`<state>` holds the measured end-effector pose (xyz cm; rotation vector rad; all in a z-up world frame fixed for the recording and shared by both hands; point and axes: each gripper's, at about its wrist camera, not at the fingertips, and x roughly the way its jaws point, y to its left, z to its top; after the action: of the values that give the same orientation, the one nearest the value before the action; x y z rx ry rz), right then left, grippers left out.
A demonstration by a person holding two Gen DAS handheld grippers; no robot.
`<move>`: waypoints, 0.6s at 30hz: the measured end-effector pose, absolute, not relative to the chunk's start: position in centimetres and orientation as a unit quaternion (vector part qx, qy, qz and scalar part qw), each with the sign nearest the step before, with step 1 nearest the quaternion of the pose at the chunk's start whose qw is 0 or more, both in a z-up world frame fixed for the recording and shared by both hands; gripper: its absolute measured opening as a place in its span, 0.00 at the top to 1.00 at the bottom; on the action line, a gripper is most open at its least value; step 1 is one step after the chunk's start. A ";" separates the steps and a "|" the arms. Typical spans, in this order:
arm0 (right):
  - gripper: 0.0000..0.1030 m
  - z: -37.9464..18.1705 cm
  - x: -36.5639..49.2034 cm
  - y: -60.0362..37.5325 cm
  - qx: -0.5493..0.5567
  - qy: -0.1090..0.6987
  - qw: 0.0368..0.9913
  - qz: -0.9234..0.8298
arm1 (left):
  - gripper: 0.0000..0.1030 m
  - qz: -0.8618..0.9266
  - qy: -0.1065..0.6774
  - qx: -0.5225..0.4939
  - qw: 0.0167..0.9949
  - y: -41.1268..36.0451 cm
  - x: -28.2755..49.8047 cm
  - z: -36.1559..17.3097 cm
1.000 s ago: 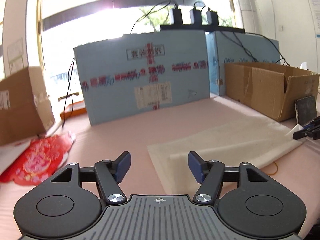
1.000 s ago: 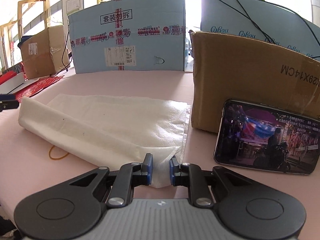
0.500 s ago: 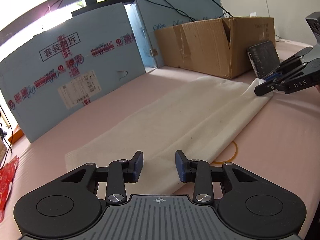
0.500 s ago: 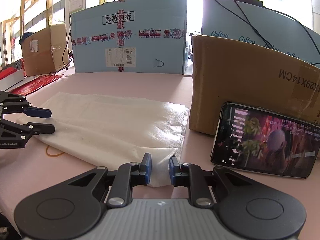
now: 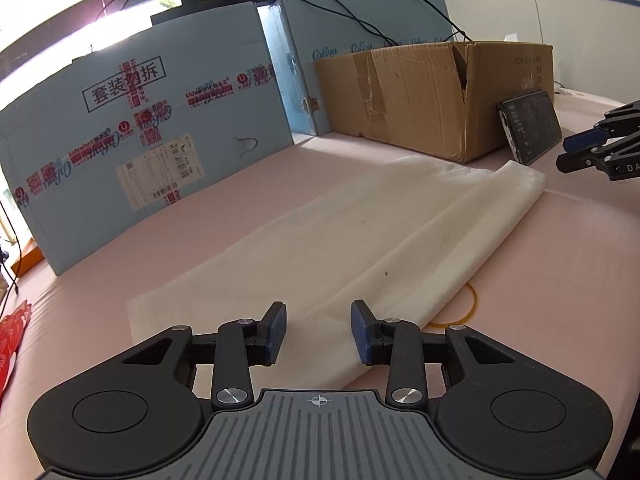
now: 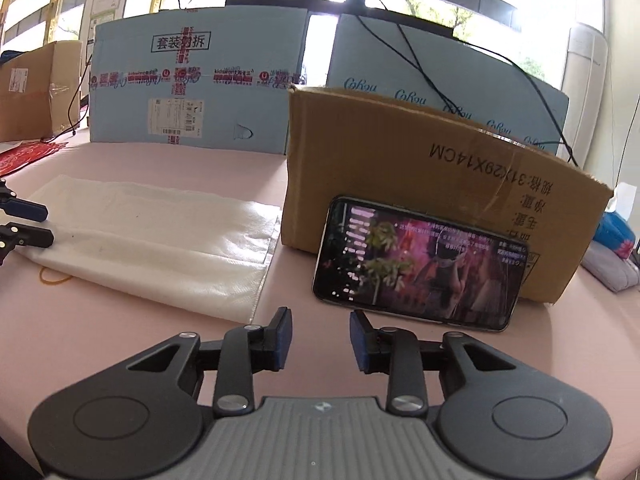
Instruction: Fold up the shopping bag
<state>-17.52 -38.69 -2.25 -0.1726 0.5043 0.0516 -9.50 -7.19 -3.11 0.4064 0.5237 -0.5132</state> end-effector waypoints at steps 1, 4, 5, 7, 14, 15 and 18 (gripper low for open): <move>0.54 -2.2 -17.8 -38.4 -0.099 0.242 0.965 0.033 | 0.67 -0.249 0.254 0.197 0.913 -7.2 -9.5 -3.1; 0.53 -2.4 -17.7 -36.8 -0.156 0.234 0.958 0.059 | 0.66 -0.249 0.254 0.195 0.914 -7.1 -9.5 -3.1; 0.53 -2.5 -17.5 -36.2 -0.175 0.232 0.954 0.071 | 0.66 -0.250 0.255 0.192 0.914 -7.0 -9.5 -3.1; 0.53 -2.8 -17.1 -34.8 -0.212 0.229 0.946 0.094 | 0.64 -0.251 0.260 0.179 0.915 -6.7 -9.2 -3.1; 0.53 -4.0 -16.9 -29.8 -0.393 0.190 0.888 0.141 | 0.60 -0.259 0.276 0.136 0.915 -5.6 -8.2 -3.0; 0.54 -4.1 -16.9 -29.4 -0.407 0.185 0.883 0.144 | 0.60 -0.260 0.278 0.132 0.915 -5.5 -8.2 -3.0; 0.58 -4.5 -16.5 -27.7 -0.456 0.166 0.859 0.164 | 0.59 -0.263 0.282 0.120 0.915 -5.2 -7.9 -3.1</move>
<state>-16.55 -27.73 -4.46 -0.9570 0.3485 0.3445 -7.91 -5.19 -3.06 0.2476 0.5806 -0.5412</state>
